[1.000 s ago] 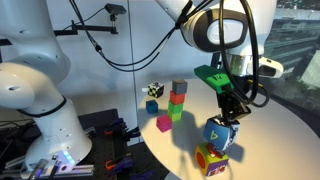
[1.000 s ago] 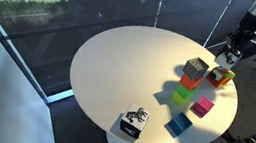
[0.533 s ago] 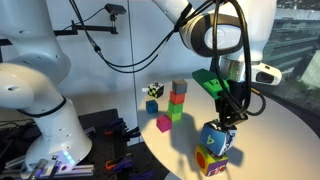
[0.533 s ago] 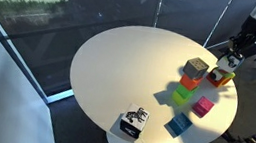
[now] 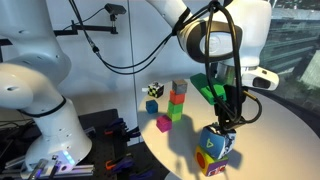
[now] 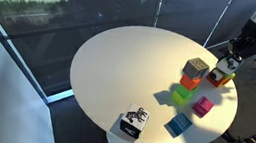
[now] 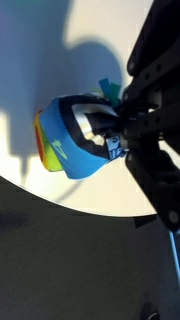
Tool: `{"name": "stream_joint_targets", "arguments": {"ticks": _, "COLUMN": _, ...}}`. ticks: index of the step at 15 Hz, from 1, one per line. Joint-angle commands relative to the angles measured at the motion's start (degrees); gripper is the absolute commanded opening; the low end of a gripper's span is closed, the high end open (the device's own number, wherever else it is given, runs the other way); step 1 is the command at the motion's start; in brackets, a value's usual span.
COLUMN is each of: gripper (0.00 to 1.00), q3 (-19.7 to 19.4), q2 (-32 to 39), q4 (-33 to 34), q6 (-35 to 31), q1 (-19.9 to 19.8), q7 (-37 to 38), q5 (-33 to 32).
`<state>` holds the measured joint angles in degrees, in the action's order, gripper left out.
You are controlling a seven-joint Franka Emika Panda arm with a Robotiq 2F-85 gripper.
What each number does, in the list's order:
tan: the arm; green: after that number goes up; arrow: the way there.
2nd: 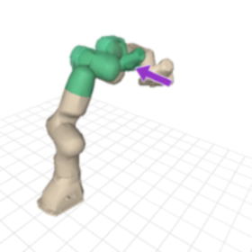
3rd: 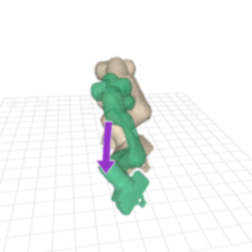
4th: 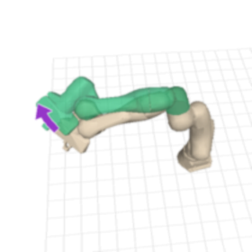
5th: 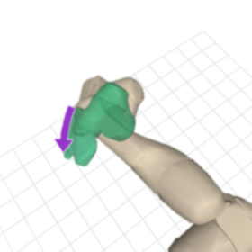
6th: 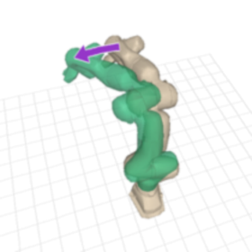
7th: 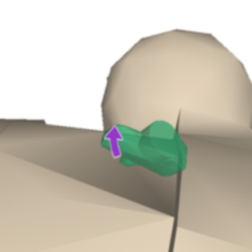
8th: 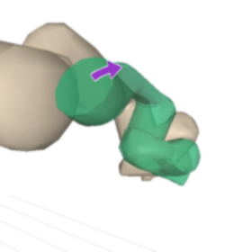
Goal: Put the light blue plushy cube on top of the orange plushy cube
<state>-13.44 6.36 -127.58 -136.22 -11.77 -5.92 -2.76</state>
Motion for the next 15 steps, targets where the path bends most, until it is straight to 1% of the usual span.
{"name": "stream_joint_targets", "arguments": {"ticks": 1, "gripper": 0.07, "q3": 0.2, "q2": -1.0, "q4": -1.1, "q6": -0.6, "q1": -1.1, "q7": -0.7, "q5": 1.4}}
{"name": "stream_joint_targets", "arguments": {"ticks": 3, "gripper": 0.19, "q3": 0.2, "q2": -0.7, "q4": -1.1, "q6": -0.5, "q1": -1.4, "q7": -1.2, "q5": 2.4}}
{"name": "stream_joint_targets", "arguments": {"ticks": 4, "gripper": 0.38, "q3": 0.2, "q2": -0.7, "q4": -1.2, "q6": -0.5, "q1": -1.5, "q7": -1.3, "q5": 2.7}}
{"name": "stream_joint_targets", "arguments": {"ticks": 6, "gripper": 0.51, "q3": 0.2, "q2": -0.8, "q4": -1.4, "q6": -0.6, "q1": -1.6, "q7": -1.6, "q5": 3.3}}
{"name": "stream_joint_targets", "arguments": {"ticks": 10, "gripper": 0.85, "q3": 0.2, "q2": -1.2, "q4": -1.7, "q6": -0.7, "q1": -1.7, "q7": -1.7, "q5": 3.6}}
{"name": "stream_joint_targets", "arguments": {"ticks": 12, "gripper": 0.99, "q3": 0.1, "q2": -1.5, "q4": -1.6, "q6": -0.5, "q1": -1.6, "q7": -1.2, "q5": 3.3}}
{"name": "stream_joint_targets", "arguments": {"ticks": 15, "gripper": 1.0, "q3": 0.1, "q2": -2.2, "q4": -1.3, "q6": 0.7, "q1": -1.4, "q7": -0.6, "q5": 2.2}}
